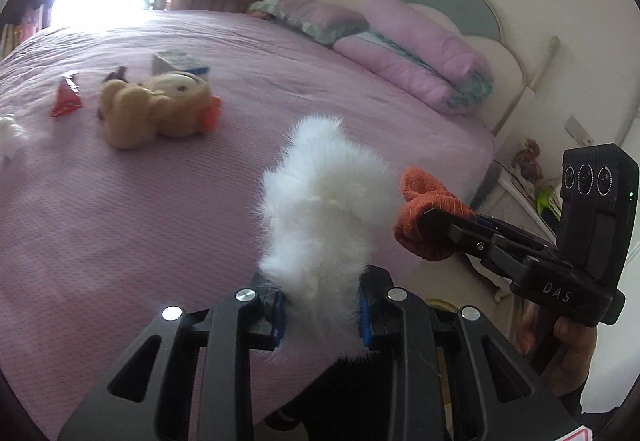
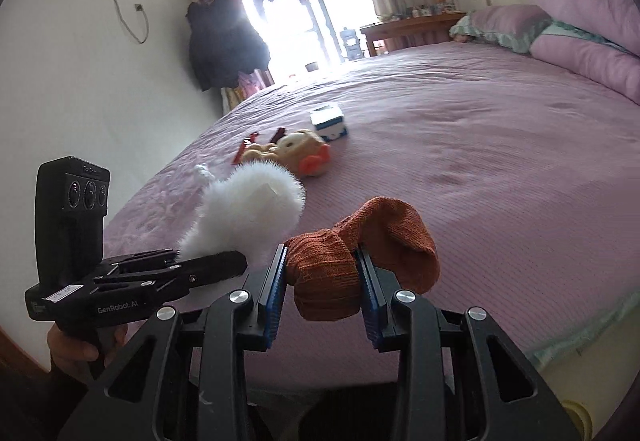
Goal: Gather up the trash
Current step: 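Grasp the white fluffy toy with the left tool while the right tool grasps the orange sock, then carry the fluffy toy and orange sock in both tools over the yellow bin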
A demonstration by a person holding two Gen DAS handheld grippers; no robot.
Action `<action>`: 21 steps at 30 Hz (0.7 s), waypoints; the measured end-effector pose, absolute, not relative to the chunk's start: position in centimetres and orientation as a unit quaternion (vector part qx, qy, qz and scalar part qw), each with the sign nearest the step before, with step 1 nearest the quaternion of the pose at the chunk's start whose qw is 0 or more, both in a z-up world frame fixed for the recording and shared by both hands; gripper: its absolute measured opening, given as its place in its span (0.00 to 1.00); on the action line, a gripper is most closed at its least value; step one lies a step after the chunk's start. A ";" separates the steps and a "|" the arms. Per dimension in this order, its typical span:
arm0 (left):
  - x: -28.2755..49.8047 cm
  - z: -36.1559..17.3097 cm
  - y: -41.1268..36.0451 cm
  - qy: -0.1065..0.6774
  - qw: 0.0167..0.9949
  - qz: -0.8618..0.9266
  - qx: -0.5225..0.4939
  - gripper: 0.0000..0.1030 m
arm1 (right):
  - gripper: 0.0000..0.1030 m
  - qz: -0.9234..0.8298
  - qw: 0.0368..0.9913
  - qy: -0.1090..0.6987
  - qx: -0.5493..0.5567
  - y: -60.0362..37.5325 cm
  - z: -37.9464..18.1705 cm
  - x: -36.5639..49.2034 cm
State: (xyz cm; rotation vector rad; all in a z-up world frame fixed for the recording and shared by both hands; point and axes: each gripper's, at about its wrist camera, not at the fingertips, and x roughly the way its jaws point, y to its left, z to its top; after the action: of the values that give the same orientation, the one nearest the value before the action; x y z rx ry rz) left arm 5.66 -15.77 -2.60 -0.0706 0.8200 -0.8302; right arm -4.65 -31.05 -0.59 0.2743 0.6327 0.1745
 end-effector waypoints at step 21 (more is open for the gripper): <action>-6.6 -13.6 -39.9 0.487 0.669 -0.548 0.125 0.27 | 0.32 -0.177 0.879 0.343 0.279 -46.3 -10.8 -24.2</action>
State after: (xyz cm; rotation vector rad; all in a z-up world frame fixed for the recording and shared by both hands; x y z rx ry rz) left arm -6.61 -39.93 -13.62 0.2820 1.0973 -1.2348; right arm -24.20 -46.28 -10.75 0.5824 0.7151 -0.3688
